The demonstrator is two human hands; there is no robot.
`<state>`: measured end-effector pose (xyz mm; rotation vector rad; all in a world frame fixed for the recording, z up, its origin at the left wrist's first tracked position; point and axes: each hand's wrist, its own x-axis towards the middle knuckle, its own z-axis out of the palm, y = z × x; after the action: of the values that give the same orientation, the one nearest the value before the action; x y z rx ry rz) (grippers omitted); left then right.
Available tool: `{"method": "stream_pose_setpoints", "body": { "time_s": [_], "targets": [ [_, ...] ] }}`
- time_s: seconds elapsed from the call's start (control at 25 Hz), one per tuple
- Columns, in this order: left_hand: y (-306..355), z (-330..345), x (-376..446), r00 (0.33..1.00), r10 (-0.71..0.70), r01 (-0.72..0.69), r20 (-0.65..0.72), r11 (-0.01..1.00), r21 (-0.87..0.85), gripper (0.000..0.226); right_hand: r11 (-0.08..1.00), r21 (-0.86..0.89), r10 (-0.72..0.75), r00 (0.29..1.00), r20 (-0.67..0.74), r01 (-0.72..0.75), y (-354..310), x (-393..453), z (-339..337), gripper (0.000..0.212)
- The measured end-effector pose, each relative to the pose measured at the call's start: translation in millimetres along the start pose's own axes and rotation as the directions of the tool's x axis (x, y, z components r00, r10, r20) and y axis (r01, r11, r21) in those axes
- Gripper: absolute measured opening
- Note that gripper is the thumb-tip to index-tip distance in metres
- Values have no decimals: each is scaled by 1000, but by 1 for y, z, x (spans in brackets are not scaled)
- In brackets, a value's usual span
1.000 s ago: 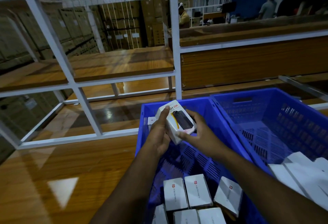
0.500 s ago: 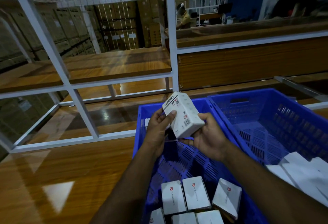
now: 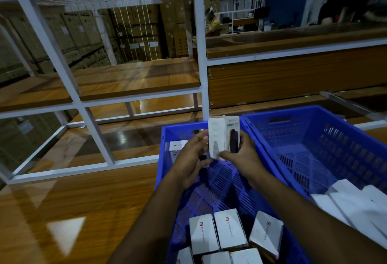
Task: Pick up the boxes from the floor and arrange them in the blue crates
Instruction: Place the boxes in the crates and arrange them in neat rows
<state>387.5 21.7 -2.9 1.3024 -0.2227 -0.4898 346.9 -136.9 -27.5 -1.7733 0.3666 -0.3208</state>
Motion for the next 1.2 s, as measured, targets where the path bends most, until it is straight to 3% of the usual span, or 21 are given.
{"method": "stream_pose_setpoints", "body": {
  "time_s": [0.12,0.24,0.36,0.64,1.04,1.2],
  "targets": [
    [-4,-5,8,995,-19,23,-100,999,45,34,991,-115,47,987,-152,-65,7,5,6,84],
    [-9,-16,17,933,14,84,-360,964,254,27,963,-165,167,955,-246,-212,16,18,19,85],
    [-11,-23,21,888,86,87,-451,933,350,25,901,-352,159,947,-280,-256,24,28,30,86],
    [-19,-34,29,864,202,113,-460,814,570,13,872,-375,197,927,-320,-315,48,48,43,91],
    [-20,-42,35,859,255,100,-444,767,634,20,867,-380,242,939,-243,-321,76,85,70,98],
    [-22,-45,40,858,250,95,-449,781,617,19,876,-338,282,933,-222,-345,79,96,80,78]
  ]
}}
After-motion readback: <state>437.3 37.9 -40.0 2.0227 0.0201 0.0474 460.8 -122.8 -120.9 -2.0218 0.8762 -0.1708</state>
